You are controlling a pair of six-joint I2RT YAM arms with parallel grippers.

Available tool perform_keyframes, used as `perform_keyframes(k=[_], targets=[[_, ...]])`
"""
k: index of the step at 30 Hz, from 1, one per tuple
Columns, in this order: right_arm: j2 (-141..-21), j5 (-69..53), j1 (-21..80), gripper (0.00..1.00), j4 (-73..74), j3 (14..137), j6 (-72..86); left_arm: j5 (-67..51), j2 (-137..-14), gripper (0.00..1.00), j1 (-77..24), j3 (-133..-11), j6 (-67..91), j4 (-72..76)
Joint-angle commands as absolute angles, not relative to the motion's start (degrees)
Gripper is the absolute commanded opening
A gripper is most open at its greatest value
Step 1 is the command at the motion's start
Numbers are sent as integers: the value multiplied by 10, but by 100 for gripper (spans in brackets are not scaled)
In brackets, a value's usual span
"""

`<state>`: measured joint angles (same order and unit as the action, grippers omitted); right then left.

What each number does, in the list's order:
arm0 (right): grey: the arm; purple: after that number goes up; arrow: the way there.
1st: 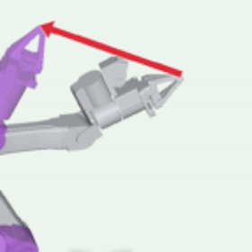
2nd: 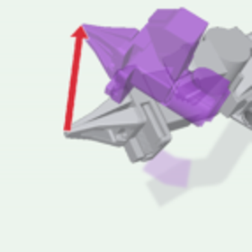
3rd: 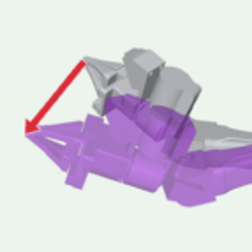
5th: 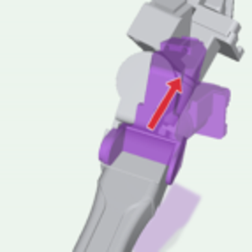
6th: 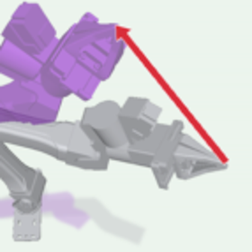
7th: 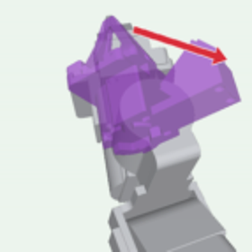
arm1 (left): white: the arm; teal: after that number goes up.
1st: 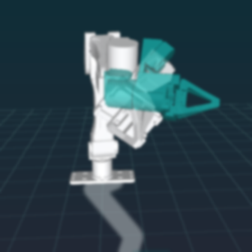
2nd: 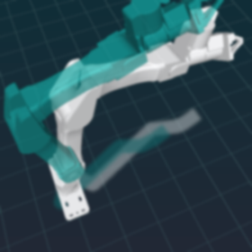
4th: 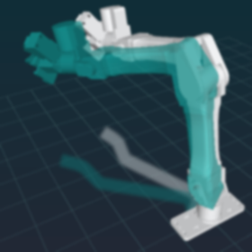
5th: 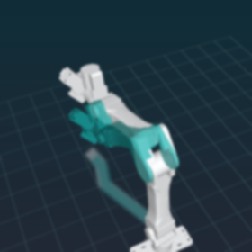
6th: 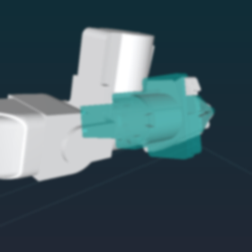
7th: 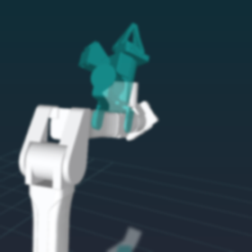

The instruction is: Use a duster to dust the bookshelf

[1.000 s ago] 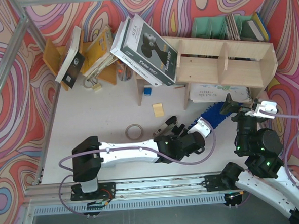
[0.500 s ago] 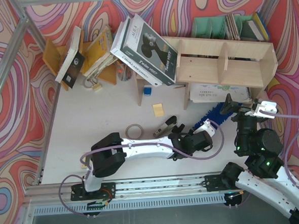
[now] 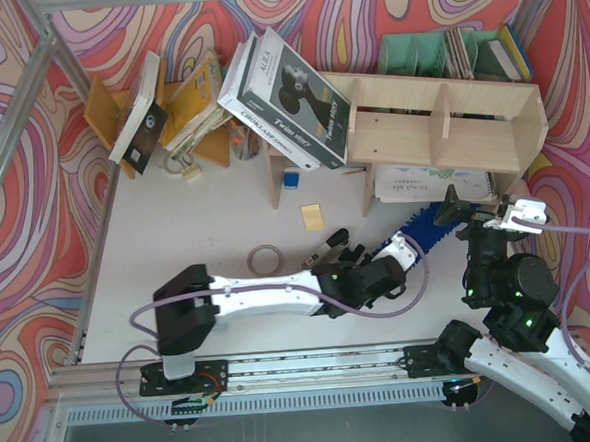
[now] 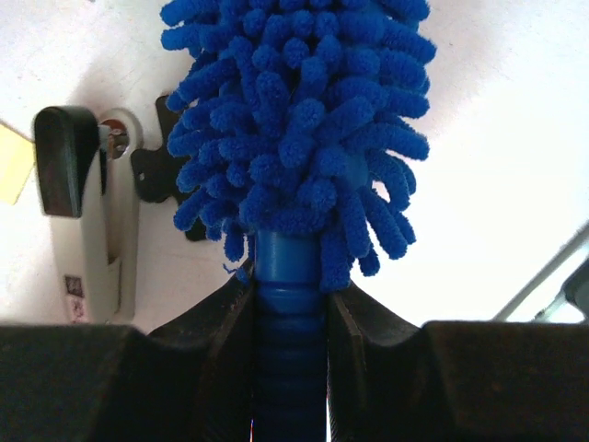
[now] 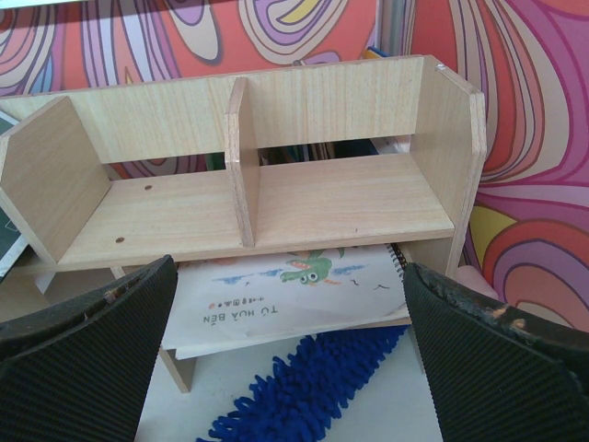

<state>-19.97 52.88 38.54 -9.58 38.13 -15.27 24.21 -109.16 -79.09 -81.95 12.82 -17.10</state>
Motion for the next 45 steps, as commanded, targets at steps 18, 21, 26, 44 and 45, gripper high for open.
perform_keyframes(k=[18, 21, 26, 44, 45], targets=[[-198, 533, 382, 99, -107, 381, -162, 174, -1027, 0, -803, -738, 102, -173], [-198, 533, 382, 99, -107, 381, -162, 195, -1020, 0, -802, -740, 105, -174], [-198, 533, 382, 99, -107, 380, -161, 244, -966, 0, -810, -712, 108, -126], [-201, 532, 383, 99, -107, 381, -160, 300, -999, 0, -819, -718, 142, -175], [-200, 532, 382, 99, -107, 381, -161, 308, -999, 0, -819, -719, 148, -183]])
